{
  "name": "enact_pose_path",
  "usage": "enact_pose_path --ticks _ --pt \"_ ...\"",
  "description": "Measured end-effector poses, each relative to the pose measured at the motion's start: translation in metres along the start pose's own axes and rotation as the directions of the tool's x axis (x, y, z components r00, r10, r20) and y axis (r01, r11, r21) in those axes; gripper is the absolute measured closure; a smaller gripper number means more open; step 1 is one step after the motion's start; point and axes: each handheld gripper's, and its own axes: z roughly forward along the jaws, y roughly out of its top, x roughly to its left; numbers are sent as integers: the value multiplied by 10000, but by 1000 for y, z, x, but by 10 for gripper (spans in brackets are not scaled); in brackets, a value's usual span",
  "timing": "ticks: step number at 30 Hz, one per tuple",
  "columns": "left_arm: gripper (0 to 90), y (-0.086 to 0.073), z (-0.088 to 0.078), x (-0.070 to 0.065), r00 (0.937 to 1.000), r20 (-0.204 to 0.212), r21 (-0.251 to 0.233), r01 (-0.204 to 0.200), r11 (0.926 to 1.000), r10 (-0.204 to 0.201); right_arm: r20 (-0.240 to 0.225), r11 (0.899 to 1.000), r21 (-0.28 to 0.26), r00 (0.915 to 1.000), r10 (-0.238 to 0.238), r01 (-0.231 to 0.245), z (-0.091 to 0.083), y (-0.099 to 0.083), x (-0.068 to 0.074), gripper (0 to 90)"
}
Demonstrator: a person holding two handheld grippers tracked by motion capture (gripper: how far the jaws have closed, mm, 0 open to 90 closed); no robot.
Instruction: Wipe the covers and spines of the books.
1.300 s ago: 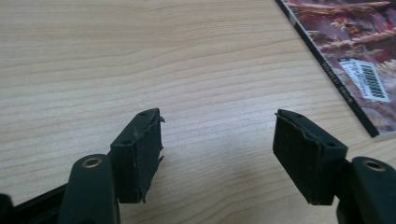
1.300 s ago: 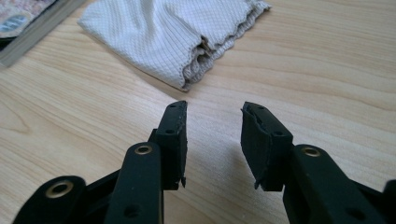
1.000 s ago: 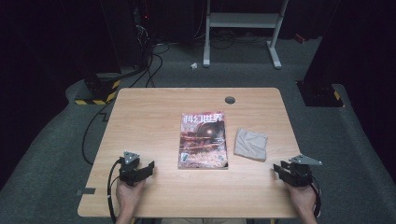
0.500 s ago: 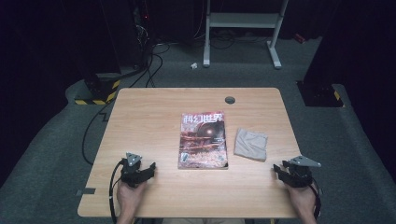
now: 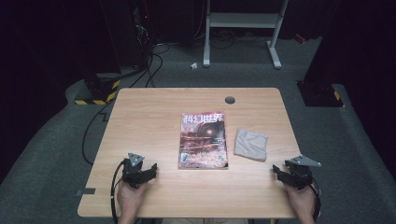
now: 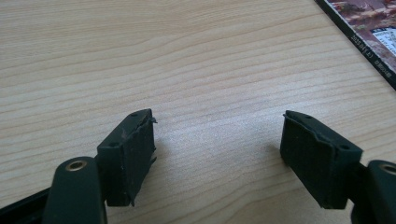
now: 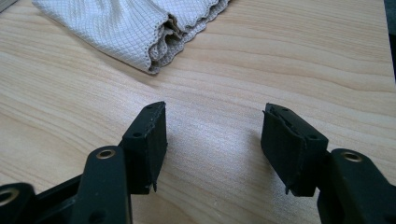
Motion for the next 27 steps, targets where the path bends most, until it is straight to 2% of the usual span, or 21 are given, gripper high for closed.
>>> enact_pose_path --ticks 27 --pt "251 0 0 0 10000 46 16 -69 10000 69 -32 10000 36 10000 -70 70 0 0 0 372"
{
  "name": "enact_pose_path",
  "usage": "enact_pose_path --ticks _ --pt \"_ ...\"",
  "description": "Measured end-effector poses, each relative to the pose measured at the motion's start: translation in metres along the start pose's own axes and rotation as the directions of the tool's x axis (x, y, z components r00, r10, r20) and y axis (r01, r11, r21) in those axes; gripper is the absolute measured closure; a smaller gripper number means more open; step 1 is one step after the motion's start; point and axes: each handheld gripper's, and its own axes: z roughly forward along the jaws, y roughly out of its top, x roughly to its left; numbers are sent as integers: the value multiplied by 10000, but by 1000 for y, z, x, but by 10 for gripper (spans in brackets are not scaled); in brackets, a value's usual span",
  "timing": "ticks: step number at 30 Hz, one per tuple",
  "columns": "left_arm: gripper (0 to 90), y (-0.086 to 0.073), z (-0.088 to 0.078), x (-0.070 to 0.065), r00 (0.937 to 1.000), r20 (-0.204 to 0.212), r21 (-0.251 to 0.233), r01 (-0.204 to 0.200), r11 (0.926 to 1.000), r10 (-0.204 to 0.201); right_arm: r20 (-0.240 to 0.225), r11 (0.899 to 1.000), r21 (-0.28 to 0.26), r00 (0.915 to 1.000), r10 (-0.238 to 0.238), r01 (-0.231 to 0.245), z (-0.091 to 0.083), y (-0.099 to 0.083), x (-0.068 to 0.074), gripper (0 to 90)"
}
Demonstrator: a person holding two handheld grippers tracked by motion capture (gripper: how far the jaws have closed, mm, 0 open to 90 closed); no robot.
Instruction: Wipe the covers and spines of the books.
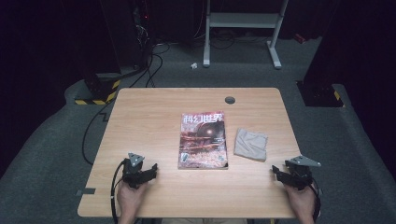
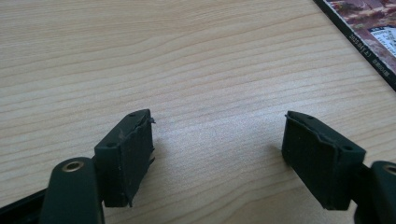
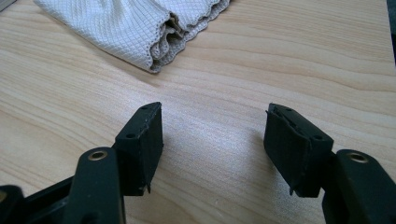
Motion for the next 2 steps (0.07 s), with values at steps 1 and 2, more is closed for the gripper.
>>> enact_pose_path --ticks 1,2 --pt "251 0 0 0 10000 -1 -2 4 10000 -4 -1 10000 -1 10000 2 -2 0 0 0 372" --pt "251 0 0 0 10000 -1 -1 -3 10000 3 -5 10000 0 10000 -5 5 0 0 0 371"
